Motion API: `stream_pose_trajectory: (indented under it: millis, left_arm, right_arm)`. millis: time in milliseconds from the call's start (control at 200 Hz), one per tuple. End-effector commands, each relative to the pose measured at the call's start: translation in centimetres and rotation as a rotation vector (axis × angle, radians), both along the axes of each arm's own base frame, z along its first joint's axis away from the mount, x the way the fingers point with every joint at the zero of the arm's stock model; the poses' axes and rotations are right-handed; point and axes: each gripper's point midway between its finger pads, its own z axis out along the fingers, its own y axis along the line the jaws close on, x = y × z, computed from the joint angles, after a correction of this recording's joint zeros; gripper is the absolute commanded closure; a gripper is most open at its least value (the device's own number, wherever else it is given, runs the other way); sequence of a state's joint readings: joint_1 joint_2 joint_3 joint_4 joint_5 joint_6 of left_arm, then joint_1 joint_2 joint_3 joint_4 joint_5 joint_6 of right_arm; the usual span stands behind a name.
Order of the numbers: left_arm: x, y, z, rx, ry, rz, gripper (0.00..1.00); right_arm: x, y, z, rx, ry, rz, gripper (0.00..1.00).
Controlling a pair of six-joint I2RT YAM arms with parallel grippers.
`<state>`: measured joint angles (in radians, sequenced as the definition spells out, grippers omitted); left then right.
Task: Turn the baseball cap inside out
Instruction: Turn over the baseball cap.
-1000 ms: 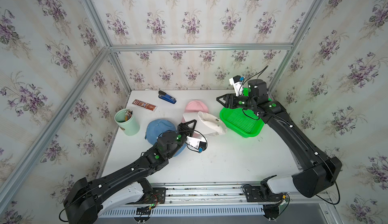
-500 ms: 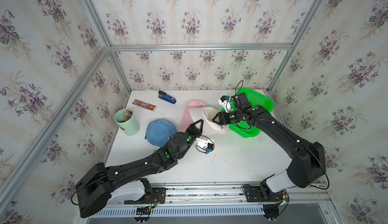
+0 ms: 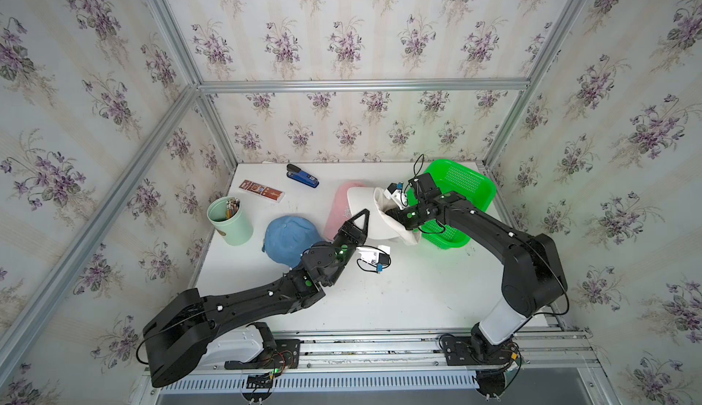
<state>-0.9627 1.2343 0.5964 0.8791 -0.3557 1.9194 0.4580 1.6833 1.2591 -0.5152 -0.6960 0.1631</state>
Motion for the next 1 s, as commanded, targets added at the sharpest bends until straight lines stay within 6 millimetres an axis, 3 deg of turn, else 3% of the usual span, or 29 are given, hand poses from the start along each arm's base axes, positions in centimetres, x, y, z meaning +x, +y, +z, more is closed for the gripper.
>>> stream_pose_trajectory:
  millis: [0, 175, 315, 714, 844, 994]
  left_arm:
    - [0.0, 0.3, 2.7, -0.126, -0.058, 0.003, 0.89]
    - [0.4, 0.6, 3.3, -0.175, -0.058, 0.029, 0.89]
    - [0.6, 1.0, 3.1, -0.195, -0.012, 0.041, 0.90]
    - [0.3, 4.0, 1.3, -0.333, 0.355, 0.072, 0.90]
    - [0.1, 5.4, -0.4, -0.396, 0.580, 0.102, 0.90]
    - [0.2, 6.1, -1.2, -0.466, 0.726, 0.125, 0.89]
  right_arm:
    - [-1.1, 2.0, 2.0, 0.146, 0.009, 0.083, 0.70]
    - [-2.3, 2.4, 3.5, 0.207, -0.017, 0.135, 1.00]
    - [-2.4, 2.4, 4.5, 0.230, -0.046, 0.128, 1.00]
    - [0.7, 0.7, 7.8, 0.308, -0.114, -0.001, 1.00]
    - [1.0, 0.6, 9.3, 0.350, -0.132, -0.012, 1.00]
    - [1.4, 0.6, 11.2, 0.383, -0.167, -0.022, 1.00]
